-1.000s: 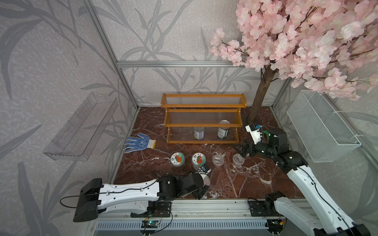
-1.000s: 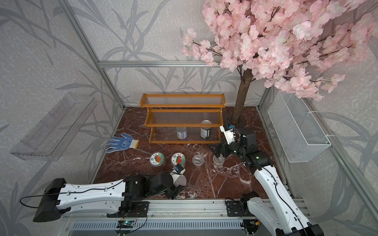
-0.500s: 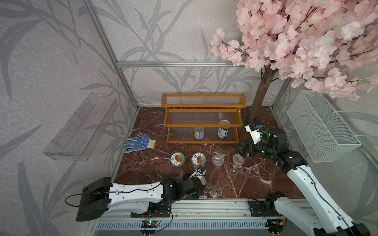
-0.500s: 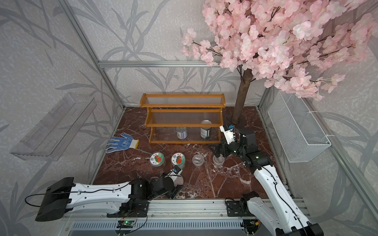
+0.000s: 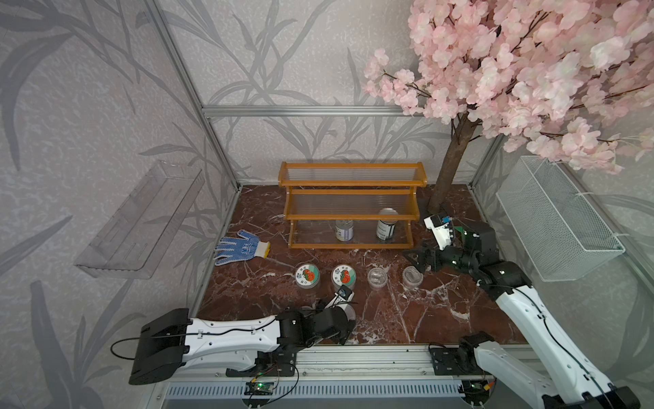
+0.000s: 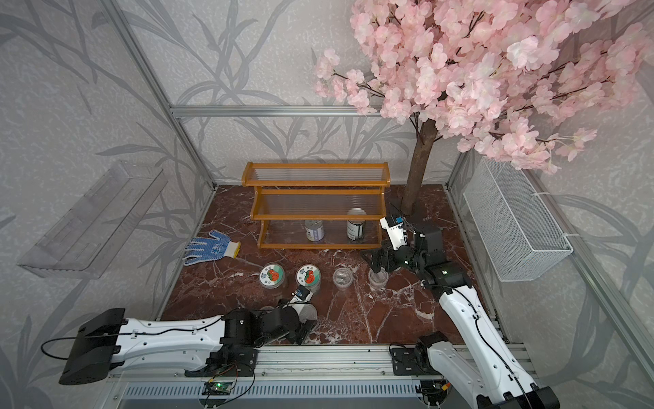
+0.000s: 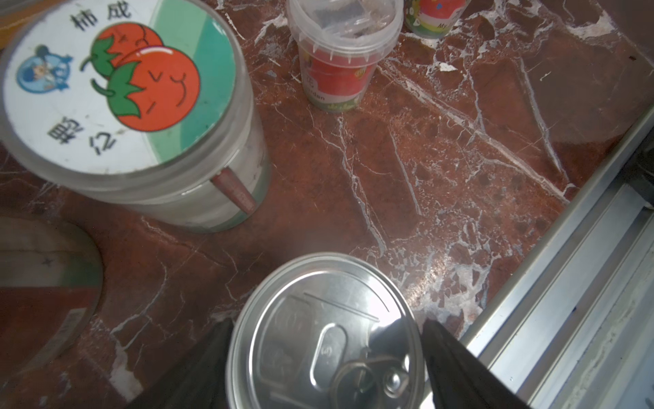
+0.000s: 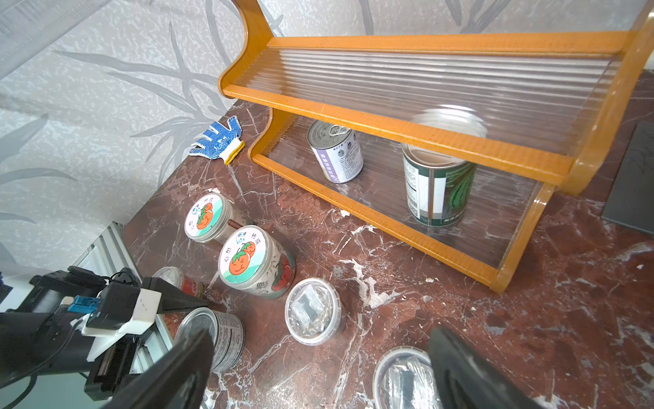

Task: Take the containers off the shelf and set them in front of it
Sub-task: Place the container at the center of the board.

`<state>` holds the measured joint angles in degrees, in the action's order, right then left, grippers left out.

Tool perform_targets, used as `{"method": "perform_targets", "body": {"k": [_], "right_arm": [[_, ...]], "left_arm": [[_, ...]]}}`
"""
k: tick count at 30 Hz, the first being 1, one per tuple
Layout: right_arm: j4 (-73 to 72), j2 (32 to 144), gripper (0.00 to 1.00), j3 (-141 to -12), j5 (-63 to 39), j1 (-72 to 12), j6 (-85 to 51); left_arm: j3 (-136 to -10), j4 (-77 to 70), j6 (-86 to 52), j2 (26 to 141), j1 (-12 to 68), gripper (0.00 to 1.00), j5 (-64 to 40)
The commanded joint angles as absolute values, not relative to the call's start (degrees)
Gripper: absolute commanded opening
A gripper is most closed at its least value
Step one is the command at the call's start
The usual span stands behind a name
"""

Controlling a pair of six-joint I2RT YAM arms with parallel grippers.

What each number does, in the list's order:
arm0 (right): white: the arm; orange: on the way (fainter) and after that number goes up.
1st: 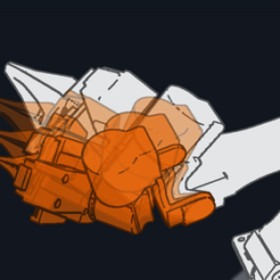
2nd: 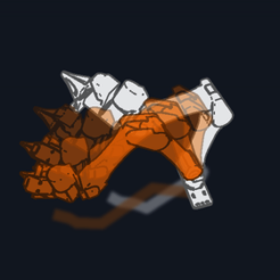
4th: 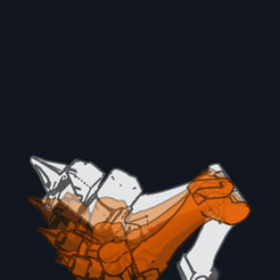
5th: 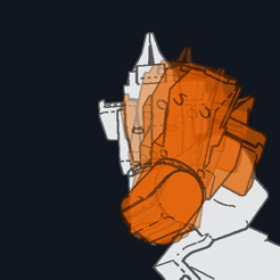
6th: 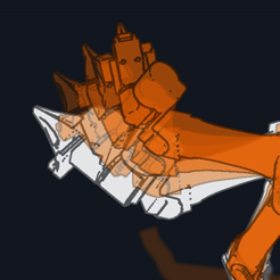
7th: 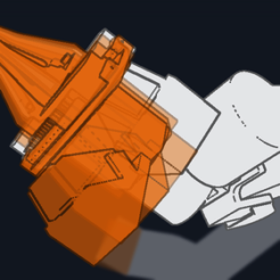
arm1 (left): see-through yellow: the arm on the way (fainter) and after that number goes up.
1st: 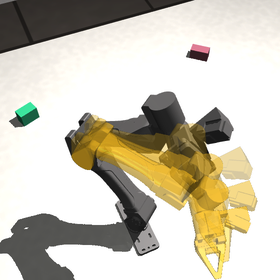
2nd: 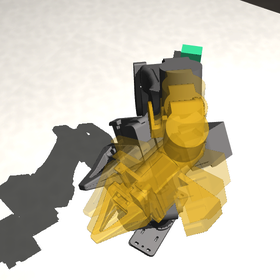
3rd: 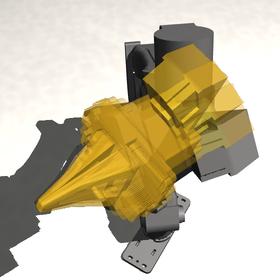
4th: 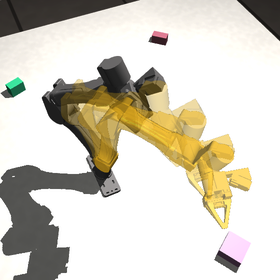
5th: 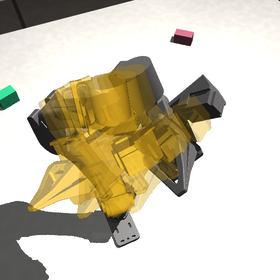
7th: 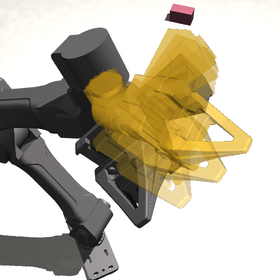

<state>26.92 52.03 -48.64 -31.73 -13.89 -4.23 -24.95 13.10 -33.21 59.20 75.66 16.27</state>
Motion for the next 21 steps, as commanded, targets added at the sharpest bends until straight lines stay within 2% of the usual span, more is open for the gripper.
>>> {"method": "perform_targets", "body": {"k": [1,21], "right_arm": [[27.27,51.15,0.99,-48.25,-31.45,-14.01,-3.42],[26.92,51.33,0.99,-48.78,-31.84,-14.06,-3.87]], "left_arm": [[-25.13,17.18,-34.63,58.2,75.5,0.84,17.9],[-25.4,17.17,-33.02,56.07,75.5,0.83,13.48]]}}
